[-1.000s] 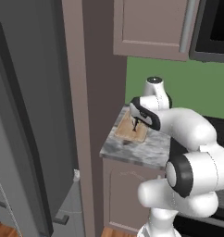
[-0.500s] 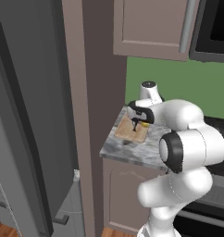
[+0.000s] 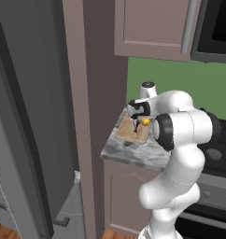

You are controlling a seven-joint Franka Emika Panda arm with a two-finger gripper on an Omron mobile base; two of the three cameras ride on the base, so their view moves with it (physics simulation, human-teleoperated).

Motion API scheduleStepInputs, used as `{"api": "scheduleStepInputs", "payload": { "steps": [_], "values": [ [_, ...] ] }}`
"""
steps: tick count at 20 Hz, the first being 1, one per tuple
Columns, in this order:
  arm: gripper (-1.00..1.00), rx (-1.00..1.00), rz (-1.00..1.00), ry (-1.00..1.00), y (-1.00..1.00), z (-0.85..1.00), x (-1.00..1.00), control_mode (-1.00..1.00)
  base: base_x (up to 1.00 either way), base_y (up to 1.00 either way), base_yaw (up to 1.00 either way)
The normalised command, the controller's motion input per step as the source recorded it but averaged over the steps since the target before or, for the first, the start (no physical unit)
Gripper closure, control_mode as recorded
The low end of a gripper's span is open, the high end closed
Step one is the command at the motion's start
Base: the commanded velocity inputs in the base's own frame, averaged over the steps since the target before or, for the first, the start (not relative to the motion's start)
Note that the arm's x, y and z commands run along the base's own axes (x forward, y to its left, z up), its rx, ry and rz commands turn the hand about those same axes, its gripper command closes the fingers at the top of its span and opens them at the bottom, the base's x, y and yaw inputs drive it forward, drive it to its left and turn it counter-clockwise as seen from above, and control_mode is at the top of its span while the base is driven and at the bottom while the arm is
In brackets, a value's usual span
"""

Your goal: Retrieve a lemon from the fridge and place it on the cutting board with the fish.

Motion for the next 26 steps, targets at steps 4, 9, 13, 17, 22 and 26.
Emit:
{"api": "scheduleStepInputs", "payload": {
  "steps": [4, 9, 13, 17, 22, 26],
  "values": [
    [1.0, 0.0, 0.16, 0.18, 0.0, -0.13, 0.23, -1.0, 0.0, 0.0, 0.0],
    [1.0, 0.0, 0.21, 0.16, 0.0, -0.08, 0.03, -1.0, 0.0, 0.0, 0.0],
    [1.0, -0.01, 0.19, 0.02, 0.0, -0.15, 0.0, -1.0, 0.0, 0.0, 0.0],
    [1.0, -0.05, 0.13, 0.0, 0.0, -0.2, 0.0, -1.0, 0.0, 0.0, 0.0],
    [1.0, -0.04, 0.12, 0.0, 0.0, -0.27, 0.0, -1.0, 0.0, 0.0, 0.0],
    [1.0, -0.03, 0.11, 0.0, 0.0, -0.21, 0.0, -1.0, 0.0, 0.0, 0.0]
  ]
}}
